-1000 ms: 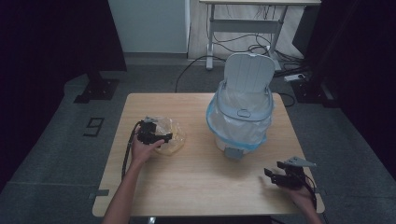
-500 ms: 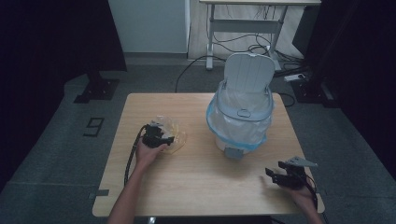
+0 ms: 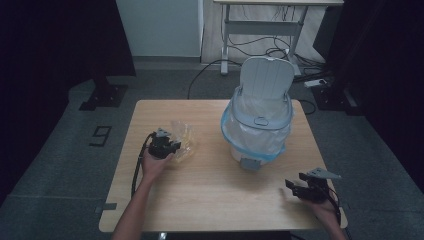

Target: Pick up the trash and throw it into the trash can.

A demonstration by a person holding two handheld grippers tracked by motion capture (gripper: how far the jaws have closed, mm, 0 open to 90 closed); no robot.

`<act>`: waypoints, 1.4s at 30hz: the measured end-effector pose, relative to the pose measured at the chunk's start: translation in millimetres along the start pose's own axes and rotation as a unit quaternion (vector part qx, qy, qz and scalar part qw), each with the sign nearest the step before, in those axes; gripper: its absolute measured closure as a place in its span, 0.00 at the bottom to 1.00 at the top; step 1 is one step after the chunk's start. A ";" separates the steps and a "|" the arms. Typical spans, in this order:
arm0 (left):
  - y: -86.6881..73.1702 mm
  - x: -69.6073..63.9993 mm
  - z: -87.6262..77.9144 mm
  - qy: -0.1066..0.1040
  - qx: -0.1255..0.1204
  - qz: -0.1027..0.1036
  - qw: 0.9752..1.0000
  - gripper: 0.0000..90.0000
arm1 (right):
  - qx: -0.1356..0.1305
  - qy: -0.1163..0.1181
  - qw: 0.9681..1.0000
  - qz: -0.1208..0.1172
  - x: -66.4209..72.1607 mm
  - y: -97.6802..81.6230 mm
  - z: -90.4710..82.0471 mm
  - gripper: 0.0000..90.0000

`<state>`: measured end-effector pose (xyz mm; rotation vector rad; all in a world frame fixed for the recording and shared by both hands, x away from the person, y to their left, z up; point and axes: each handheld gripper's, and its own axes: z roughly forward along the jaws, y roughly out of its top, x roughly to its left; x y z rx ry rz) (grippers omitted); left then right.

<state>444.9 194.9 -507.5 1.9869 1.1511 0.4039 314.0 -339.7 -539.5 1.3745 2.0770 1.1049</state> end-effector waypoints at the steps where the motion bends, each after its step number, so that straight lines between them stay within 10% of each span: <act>1: 2.6 -1.0 -10.2 -0.003 -0.010 0.002 1.000 0.87 | -0.001 0.000 1.000 0.001 -0.2 0.1 -0.5 0.32; 19: 44.5 -33.1 -102.1 -0.037 -0.092 0.051 0.994 0.87 | -0.007 0.000 1.000 0.007 0.9 0.2 -4.0 0.33; 42: 95.8 -81.3 -140.8 -0.090 -0.133 0.093 0.983 0.86 | -0.005 0.016 1.000 0.015 0.7 -2.0 -3.2 0.33</act>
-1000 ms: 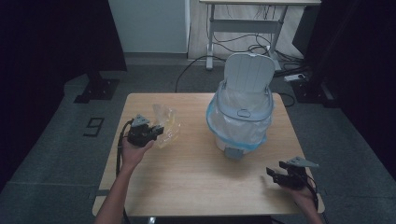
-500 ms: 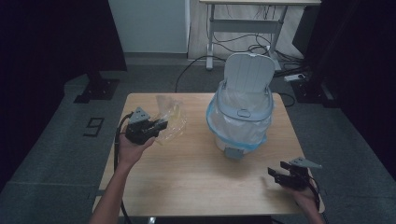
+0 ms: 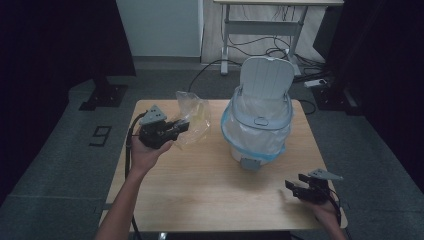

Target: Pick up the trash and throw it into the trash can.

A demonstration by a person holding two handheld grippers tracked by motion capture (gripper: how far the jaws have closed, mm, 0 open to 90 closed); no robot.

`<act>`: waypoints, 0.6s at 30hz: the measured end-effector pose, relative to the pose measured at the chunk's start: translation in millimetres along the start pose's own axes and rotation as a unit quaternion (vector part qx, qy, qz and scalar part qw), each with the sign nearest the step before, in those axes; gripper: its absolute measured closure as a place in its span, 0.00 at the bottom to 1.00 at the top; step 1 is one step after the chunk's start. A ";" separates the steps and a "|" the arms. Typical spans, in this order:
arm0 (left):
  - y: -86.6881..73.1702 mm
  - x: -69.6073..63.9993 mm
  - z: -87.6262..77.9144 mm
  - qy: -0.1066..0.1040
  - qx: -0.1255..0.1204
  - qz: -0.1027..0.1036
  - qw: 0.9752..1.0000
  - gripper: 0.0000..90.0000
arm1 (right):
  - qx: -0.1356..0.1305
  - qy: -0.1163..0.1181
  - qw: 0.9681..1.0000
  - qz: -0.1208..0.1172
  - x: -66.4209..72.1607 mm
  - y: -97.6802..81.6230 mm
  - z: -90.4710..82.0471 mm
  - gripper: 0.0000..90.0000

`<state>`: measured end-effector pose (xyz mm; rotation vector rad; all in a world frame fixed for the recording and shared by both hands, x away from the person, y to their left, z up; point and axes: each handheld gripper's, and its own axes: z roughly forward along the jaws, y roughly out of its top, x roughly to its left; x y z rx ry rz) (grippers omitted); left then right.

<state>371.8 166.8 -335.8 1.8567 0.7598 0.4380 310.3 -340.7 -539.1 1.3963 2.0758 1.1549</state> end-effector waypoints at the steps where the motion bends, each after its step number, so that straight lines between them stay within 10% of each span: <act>1: 3.7 -1.7 0.5 -0.002 -0.002 0.002 1.000 0.86 | 0.000 0.000 1.000 0.000 -0.1 -0.1 0.1 0.33; 18: 47.6 -20.5 20.2 -0.038 -0.006 0.014 0.999 0.86 | 0.004 0.012 1.000 0.011 -3.3 -1.8 2.1 0.33</act>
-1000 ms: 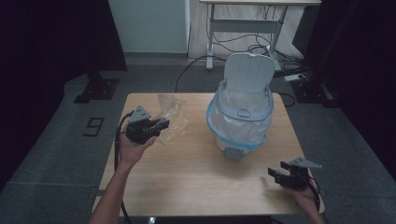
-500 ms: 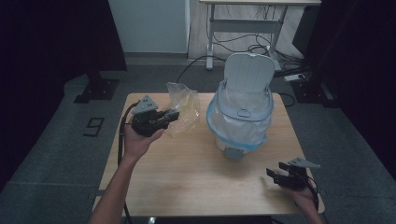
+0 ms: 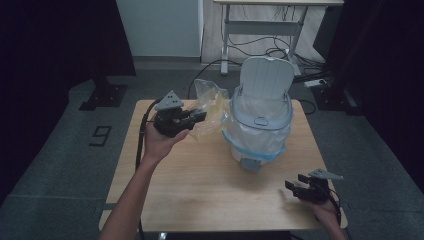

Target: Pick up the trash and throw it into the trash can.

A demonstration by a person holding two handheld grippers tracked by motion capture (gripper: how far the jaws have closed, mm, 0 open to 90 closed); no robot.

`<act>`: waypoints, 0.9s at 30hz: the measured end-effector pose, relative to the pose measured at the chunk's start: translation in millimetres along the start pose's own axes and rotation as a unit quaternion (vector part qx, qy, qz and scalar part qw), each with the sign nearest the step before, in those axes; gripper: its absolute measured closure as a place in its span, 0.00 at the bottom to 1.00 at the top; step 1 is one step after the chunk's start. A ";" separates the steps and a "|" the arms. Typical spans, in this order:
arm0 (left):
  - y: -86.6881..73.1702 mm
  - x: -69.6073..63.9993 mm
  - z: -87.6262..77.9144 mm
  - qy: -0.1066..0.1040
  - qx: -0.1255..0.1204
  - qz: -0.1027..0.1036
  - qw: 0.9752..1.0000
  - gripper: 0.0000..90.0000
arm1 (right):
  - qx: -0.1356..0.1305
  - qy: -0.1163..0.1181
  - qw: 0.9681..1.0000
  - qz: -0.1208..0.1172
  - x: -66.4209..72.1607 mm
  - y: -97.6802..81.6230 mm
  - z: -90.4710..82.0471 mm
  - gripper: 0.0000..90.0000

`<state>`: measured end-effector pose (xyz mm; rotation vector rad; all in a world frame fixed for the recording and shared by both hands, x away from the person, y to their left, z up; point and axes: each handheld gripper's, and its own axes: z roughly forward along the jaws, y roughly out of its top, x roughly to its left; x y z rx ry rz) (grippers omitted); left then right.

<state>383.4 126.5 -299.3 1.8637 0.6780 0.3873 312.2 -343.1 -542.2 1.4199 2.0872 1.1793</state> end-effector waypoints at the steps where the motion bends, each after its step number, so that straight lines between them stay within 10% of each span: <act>1: 2.9 -0.3 1.0 0.000 0.000 0.000 1.000 0.86 | 0.000 0.000 1.000 0.000 0.1 0.0 0.1 0.33; 27: 47.7 -12.6 35.9 -0.022 0.001 0.008 1.000 0.86 | 0.000 -0.002 1.000 -0.008 -1.5 -0.5 -2.4 0.33</act>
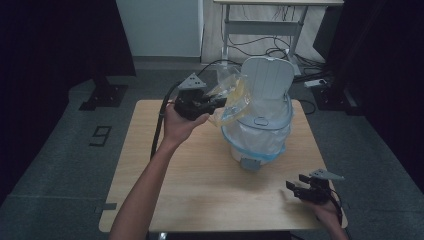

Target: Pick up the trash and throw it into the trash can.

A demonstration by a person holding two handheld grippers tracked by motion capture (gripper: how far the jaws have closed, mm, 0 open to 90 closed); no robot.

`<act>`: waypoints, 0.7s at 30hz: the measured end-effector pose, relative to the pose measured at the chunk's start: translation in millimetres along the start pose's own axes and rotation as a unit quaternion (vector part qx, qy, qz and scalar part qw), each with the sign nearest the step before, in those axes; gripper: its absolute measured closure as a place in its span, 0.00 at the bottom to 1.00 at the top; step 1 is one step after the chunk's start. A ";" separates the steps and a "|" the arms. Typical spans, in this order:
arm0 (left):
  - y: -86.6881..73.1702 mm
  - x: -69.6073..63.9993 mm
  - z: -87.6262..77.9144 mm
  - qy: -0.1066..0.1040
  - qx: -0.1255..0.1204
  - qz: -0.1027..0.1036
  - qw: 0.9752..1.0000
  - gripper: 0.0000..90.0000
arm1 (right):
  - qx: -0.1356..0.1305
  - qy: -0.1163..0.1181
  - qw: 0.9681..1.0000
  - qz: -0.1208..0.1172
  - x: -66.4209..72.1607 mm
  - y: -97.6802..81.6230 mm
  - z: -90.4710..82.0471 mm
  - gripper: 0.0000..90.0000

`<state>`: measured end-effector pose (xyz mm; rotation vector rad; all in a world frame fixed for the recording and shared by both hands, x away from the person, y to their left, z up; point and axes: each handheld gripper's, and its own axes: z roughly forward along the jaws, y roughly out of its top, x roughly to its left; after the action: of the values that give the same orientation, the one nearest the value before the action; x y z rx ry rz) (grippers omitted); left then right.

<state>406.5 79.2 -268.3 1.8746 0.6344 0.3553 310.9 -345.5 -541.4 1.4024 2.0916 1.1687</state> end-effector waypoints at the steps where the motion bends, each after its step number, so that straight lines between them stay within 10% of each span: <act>1: 2.6 -0.9 4.4 0.000 0.001 0.003 1.000 0.86 | 0.000 0.000 1.000 0.000 -0.2 0.0 -0.2 0.33; 21: 25.6 -2.8 55.3 -0.016 0.013 0.010 1.000 0.86 | 0.002 0.001 1.000 0.007 -3.4 -1.8 -0.5 0.33</act>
<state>439.7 28.0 -265.7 1.9089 0.6025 0.3304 311.0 -349.1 -543.0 1.4204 2.0887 1.1728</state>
